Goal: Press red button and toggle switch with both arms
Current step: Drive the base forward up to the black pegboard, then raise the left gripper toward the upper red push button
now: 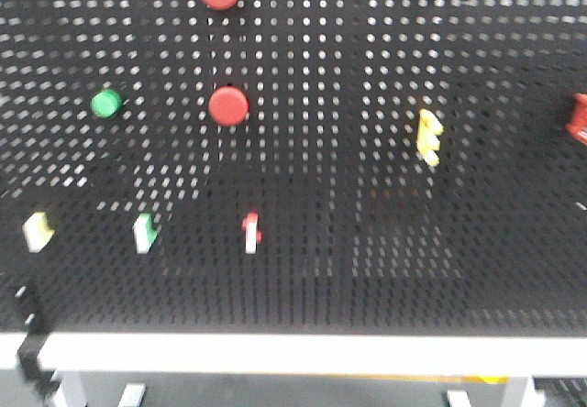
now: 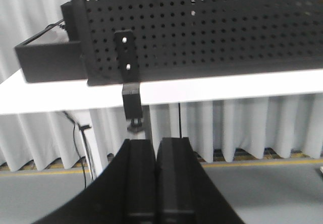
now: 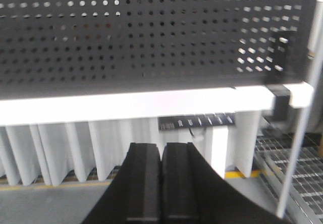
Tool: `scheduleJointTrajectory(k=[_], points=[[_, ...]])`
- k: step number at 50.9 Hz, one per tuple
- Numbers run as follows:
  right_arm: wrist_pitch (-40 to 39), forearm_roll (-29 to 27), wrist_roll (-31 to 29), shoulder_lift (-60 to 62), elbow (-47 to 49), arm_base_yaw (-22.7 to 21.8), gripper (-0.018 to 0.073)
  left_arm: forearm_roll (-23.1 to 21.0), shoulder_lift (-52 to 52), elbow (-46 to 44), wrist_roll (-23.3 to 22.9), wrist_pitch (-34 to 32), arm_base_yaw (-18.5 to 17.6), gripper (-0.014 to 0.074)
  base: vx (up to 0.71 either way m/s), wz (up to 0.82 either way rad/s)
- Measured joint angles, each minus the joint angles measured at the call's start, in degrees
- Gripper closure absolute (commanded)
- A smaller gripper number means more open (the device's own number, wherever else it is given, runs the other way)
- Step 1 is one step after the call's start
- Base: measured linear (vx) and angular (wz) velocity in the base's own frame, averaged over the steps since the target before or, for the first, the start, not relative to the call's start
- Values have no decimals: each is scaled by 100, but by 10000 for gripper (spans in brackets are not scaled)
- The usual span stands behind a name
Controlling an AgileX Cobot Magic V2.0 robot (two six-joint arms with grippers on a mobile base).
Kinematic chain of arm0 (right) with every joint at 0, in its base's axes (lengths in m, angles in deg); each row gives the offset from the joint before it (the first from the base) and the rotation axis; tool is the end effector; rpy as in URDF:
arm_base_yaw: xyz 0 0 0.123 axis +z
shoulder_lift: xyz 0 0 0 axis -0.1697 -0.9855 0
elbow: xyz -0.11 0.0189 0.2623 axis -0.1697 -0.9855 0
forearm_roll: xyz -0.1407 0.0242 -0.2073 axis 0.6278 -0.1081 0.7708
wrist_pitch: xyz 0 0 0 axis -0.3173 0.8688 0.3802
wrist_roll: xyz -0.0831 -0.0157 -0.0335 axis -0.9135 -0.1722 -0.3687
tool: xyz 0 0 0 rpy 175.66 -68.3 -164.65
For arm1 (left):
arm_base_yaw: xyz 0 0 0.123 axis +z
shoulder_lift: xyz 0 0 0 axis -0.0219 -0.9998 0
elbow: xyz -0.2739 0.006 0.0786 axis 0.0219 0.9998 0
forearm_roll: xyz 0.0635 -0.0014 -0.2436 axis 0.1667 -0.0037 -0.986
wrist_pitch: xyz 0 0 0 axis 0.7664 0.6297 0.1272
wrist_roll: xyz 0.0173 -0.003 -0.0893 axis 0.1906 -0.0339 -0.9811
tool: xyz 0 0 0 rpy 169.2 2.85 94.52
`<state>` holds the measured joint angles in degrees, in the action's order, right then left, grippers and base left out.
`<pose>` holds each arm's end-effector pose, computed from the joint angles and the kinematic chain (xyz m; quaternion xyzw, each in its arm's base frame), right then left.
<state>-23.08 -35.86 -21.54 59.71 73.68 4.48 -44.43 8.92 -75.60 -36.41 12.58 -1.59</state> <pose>0.0561 -0.0055 0.1879 0.0358 0.7426 -0.0312 0.6680 0.0562 -0.0013 0.1882 0.0317 0.7436 0.0064 0.6679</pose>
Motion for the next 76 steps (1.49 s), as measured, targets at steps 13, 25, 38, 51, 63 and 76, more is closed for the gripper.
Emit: scheduleJointTrajectory(k=[13, 25, 38, 51, 63, 76], points=[[0, 0, 0, 0, 0, 0, 559, 0, 0, 0, 0, 0, 0, 595, 28, 1], [0, 0, 0, 0, 0, 0, 559, 0, 0, 0, 0, 0, 0, 595, 18, 6], [0, 0, 0, 0, 0, 0, 559, 0, 0, 0, 0, 0, 0, 595, 9, 2], [0, 0, 0, 0, 0, 0, 559, 0, 0, 0, 0, 0, 0, 595, 2, -1], [0, 0, 0, 0, 0, 0, 559, 0, 0, 0, 0, 0, 0, 595, 0, 0], [0, 0, 0, 0, 0, 0, 559, 0, 0, 0, 0, 0, 0, 595, 0, 0]])
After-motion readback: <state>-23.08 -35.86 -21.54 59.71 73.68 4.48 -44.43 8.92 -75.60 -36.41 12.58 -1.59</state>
